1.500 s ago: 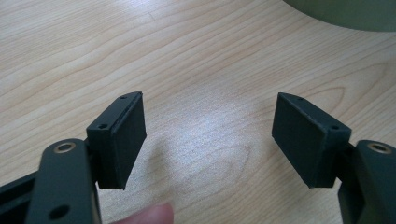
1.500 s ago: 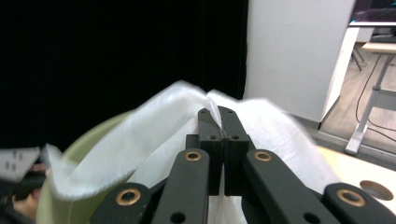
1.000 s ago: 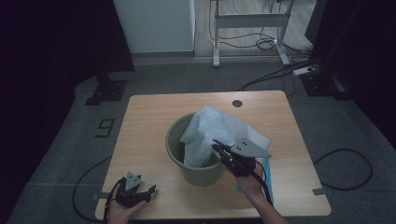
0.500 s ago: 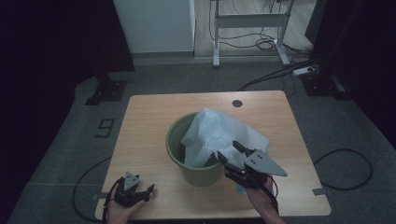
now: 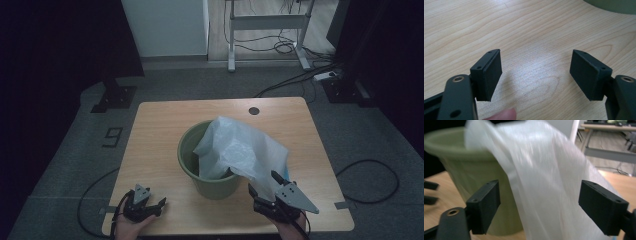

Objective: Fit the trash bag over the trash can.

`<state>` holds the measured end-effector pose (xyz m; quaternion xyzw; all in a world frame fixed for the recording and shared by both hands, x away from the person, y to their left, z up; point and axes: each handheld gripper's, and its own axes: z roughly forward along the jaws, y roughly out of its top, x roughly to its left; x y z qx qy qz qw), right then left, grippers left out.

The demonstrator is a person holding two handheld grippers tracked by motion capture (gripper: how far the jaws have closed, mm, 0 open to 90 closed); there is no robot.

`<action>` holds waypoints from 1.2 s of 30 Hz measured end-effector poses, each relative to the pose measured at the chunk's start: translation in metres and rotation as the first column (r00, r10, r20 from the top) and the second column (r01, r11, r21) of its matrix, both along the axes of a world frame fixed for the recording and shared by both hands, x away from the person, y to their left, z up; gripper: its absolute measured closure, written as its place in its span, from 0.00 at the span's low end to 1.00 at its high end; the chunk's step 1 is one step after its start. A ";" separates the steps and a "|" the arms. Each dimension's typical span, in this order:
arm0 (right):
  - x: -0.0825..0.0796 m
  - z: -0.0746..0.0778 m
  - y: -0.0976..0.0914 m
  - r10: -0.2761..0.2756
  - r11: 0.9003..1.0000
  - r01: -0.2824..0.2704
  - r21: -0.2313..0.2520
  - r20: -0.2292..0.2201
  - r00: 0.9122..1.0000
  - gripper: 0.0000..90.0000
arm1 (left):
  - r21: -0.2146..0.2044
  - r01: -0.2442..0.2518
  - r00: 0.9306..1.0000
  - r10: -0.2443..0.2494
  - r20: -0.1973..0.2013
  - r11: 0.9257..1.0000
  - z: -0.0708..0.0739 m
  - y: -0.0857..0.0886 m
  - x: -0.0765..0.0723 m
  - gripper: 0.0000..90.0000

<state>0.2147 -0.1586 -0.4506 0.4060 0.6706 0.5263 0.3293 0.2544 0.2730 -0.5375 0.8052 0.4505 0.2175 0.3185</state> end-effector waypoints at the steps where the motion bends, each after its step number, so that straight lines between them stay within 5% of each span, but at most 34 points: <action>1: 0.002 -0.009 0.003 -0.029 0.999 0.028 -0.026 -0.008 1.000 0.17 | 0.001 0.002 1.000 -0.002 -0.001 1.000 0.000 0.000 0.000 0.28; 8: 0.016 -0.032 0.015 -0.114 0.990 0.109 -0.090 -0.047 0.992 0.22 | -0.002 -0.001 1.000 0.001 0.000 1.000 0.000 0.001 0.000 0.28; 9: 0.018 -0.034 0.016 -0.137 0.986 0.132 -0.101 -0.051 0.989 0.27 | -0.002 -0.001 1.000 0.001 0.000 1.000 0.000 0.001 0.000 0.28; 10: 0.022 -0.039 0.015 -0.144 0.984 0.138 -0.110 -0.050 0.988 0.42 | -0.004 -0.005 1.000 0.005 0.002 1.000 0.000 0.002 0.000 0.28; 11: 0.022 -0.039 0.015 -0.144 0.984 0.138 -0.110 -0.050 0.988 0.42 | -0.004 -0.005 1.000 0.005 0.002 1.000 0.000 0.002 0.000 0.28; 14: 0.026 -0.044 0.013 -0.147 0.980 0.143 -0.139 -0.024 0.989 0.67 | -0.004 -0.006 1.000 0.006 0.003 1.000 0.000 0.003 0.000 0.28; 19: 0.028 -0.040 0.002 -0.161 0.980 0.161 -0.116 0.008 0.987 0.89 | -0.007 -0.011 1.000 0.011 0.008 1.000 0.002 0.004 -0.001 0.28; 27: 0.027 0.001 -0.025 -0.216 0.976 0.219 -0.004 0.145 0.966 0.96 | -0.051 -0.037 0.999 0.039 0.031 0.998 0.011 0.002 -0.003 0.28; 30: 0.030 0.031 -0.027 -0.212 0.977 0.210 0.032 0.211 0.954 0.97 | -0.079 -0.052 0.997 0.057 0.057 0.996 0.020 0.002 -0.005 0.28; 36: 0.033 0.066 -0.016 -0.153 0.988 0.143 0.056 0.276 0.949 0.97 | -0.108 -0.064 0.994 0.073 0.085 0.992 0.032 0.003 -0.009 0.28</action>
